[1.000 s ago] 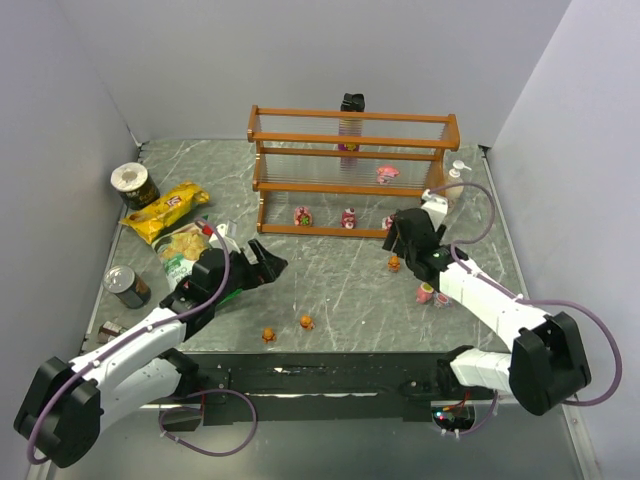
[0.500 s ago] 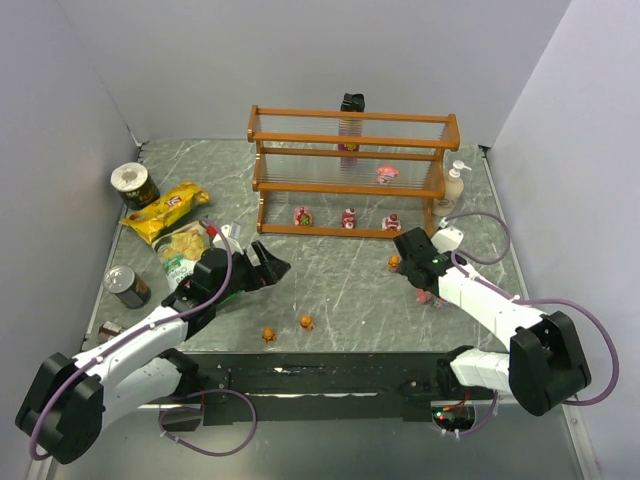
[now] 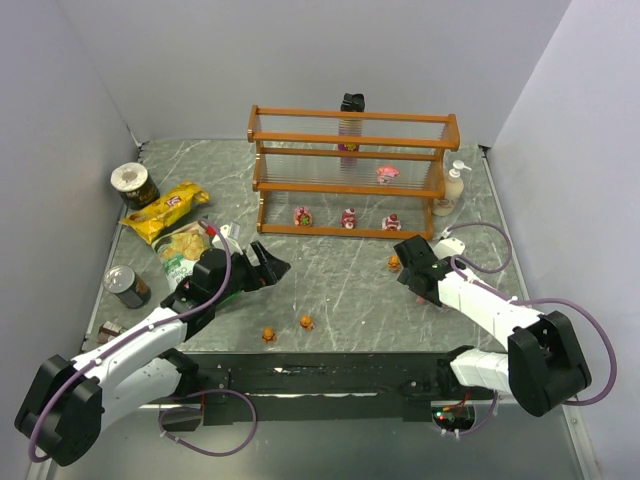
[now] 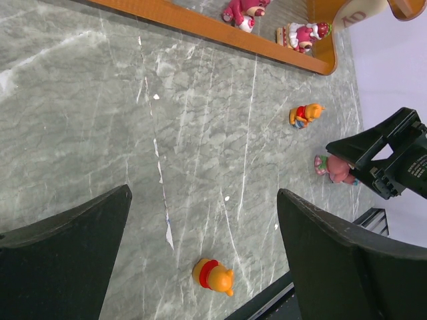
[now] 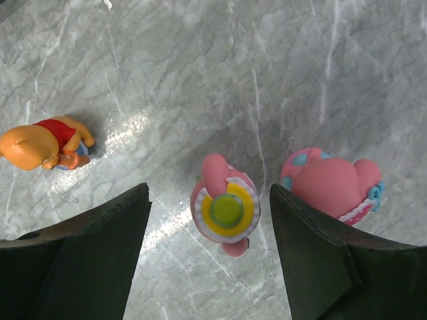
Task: Place and organize the plastic toys onto the shelf
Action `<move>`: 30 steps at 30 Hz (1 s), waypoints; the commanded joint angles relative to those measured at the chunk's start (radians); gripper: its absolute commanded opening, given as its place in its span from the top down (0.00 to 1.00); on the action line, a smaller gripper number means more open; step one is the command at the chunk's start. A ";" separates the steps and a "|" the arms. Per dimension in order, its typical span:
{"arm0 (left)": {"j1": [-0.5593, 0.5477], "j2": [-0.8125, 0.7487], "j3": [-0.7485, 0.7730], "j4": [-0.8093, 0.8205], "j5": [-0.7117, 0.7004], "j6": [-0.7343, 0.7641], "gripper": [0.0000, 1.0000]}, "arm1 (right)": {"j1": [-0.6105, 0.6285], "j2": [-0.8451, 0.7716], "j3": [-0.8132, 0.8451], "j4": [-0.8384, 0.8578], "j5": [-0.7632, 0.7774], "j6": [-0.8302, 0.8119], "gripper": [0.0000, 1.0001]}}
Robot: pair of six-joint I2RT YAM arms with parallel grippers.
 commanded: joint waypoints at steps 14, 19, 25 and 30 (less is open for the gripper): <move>0.006 0.003 -0.002 0.037 0.010 -0.010 0.04 | -0.004 -0.055 -0.042 0.077 -0.076 0.008 0.68; 0.006 -0.002 -0.002 0.032 0.003 -0.008 0.04 | 0.083 -0.050 -0.034 0.105 -0.096 0.008 0.80; 0.006 -0.002 0.000 0.029 -0.002 -0.008 0.04 | 0.285 0.022 0.075 0.031 -0.035 0.114 0.81; 0.006 -0.005 0.000 0.021 -0.014 -0.007 0.04 | 0.398 0.184 0.216 0.008 0.002 0.186 0.81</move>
